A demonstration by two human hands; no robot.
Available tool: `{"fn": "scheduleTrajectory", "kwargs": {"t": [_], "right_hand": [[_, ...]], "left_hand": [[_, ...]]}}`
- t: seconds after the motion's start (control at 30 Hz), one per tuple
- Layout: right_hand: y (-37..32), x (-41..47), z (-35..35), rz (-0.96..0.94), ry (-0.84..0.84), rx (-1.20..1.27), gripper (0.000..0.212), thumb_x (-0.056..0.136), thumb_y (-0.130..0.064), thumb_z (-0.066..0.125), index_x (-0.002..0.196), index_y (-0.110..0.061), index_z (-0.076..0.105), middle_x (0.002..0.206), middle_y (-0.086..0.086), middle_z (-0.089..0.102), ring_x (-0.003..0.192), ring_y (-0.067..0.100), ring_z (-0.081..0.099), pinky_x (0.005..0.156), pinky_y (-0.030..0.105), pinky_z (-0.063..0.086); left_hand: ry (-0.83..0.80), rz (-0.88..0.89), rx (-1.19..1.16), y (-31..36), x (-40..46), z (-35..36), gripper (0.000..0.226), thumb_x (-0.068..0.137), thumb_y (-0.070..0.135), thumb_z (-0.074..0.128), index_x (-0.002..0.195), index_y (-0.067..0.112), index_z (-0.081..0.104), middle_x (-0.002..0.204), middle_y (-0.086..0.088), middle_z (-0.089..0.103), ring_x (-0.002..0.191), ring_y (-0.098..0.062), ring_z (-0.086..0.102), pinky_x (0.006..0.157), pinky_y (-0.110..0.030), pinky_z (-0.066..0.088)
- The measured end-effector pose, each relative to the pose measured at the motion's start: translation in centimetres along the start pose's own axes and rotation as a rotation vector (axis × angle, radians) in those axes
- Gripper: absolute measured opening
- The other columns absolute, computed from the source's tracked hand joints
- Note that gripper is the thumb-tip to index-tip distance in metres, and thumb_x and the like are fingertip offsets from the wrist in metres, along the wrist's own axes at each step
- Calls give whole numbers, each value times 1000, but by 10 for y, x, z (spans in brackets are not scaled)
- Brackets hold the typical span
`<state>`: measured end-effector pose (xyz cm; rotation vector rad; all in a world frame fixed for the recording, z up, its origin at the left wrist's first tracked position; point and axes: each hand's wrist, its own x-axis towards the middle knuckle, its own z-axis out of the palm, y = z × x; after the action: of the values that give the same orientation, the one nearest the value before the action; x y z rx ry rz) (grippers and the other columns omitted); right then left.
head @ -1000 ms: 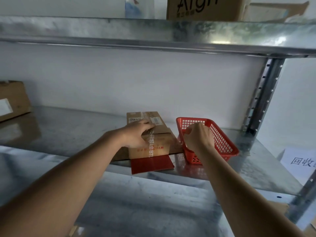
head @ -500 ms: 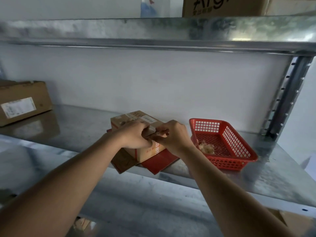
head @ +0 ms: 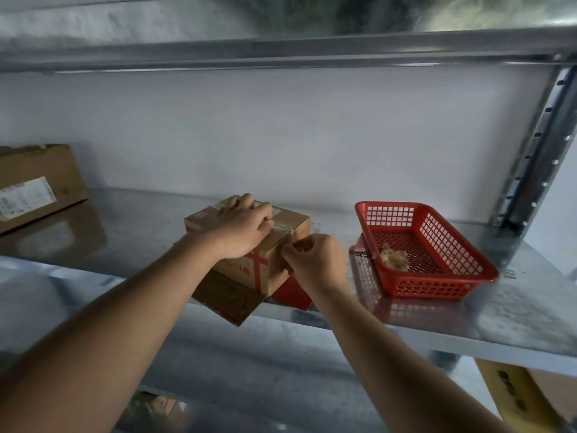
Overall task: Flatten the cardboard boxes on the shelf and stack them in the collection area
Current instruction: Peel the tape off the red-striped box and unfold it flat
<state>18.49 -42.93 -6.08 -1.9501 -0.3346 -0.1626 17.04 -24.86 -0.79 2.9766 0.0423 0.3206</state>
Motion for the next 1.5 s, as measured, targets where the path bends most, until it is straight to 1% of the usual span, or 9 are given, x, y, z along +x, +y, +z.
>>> {"fn": "scheduleTrajectory", "kwargs": {"t": [0.1, 0.27, 0.4, 0.67, 0.87, 0.97, 1.07, 1.27, 1.5], "right_hand": [[-3, 0, 3, 32, -8, -7, 30, 92, -31, 72, 69, -13, 73, 63, -1, 73, 62, 19, 74, 59, 36, 63], [-9, 3, -4, -25, -79, -117, 15, 88, -25, 70, 76, -17, 66, 71, 2, 73, 64, 18, 69, 51, 24, 54], [-11, 7, -16, -81, -155, -136, 10, 86, -21, 70, 82, -11, 68, 77, 5, 75, 77, 26, 74, 70, 46, 63], [-18, 21, -36, -330, -65, -406, 16, 91, -22, 72, 84, -14, 60, 78, 2, 62, 70, 18, 55, 50, 30, 37], [-9, 15, -35, -178, -64, 214, 18, 91, -9, 73, 104, -20, 70, 91, 1, 77, 78, 18, 77, 72, 41, 65], [-8, 17, -36, -248, -99, 328, 27, 93, -10, 68, 90, -34, 79, 88, -2, 79, 81, 16, 78, 78, 39, 65], [-6, 18, -37, -366, -167, 248, 37, 89, -12, 77, 87, -49, 78, 88, -16, 78, 85, 5, 75, 79, 25, 61], [-6, 33, -37, -544, -119, -111, 28, 89, -3, 74, 107, -24, 81, 100, -10, 78, 91, -1, 68, 81, 15, 51], [-33, 51, -44, -593, -230, -290, 36, 91, 6, 62, 100, -24, 80, 97, -9, 76, 93, 10, 69, 79, 37, 60]], "left_hand": [[-4, -34, -65, -2, 2, 5, 14, 105, 45, 36, 93, 38, 38, 98, 10, 27, 103, -13, 23, 94, -40, 28], [-44, 15, -182, -9, 1, 5, 24, 107, 52, 37, 119, 35, 47, 125, 9, 41, 123, -18, 41, 96, -42, 40], [-97, 65, -259, -10, -4, 1, 52, 100, 69, 35, 147, 48, 43, 151, 17, 35, 145, -13, 32, 118, -51, 33], [-114, 54, -201, -7, -7, -2, 65, 91, 85, 33, 146, 52, 44, 154, 24, 32, 150, -15, 26, 119, -54, 30], [-123, 17, -196, -3, -8, -3, 60, 95, 79, 35, 147, 51, 44, 156, 22, 31, 151, -15, 24, 120, -51, 28], [-133, 5, -201, 0, -10, -5, 61, 93, 80, 36, 146, 52, 44, 155, 23, 32, 151, -14, 23, 120, -51, 27], [-128, 8, -210, 0, -12, -6, 62, 92, 81, 35, 146, 51, 45, 152, 25, 34, 149, -12, 25, 119, -49, 29], [-100, 21, -212, 1, -15, -4, 61, 92, 82, 37, 146, 53, 45, 155, 27, 34, 150, -10, 24, 121, -49, 26], [-83, 126, -194, -5, -10, -3, 66, 90, 85, 30, 143, 50, 50, 149, 21, 47, 143, -10, 36, 117, -52, 33]]}}
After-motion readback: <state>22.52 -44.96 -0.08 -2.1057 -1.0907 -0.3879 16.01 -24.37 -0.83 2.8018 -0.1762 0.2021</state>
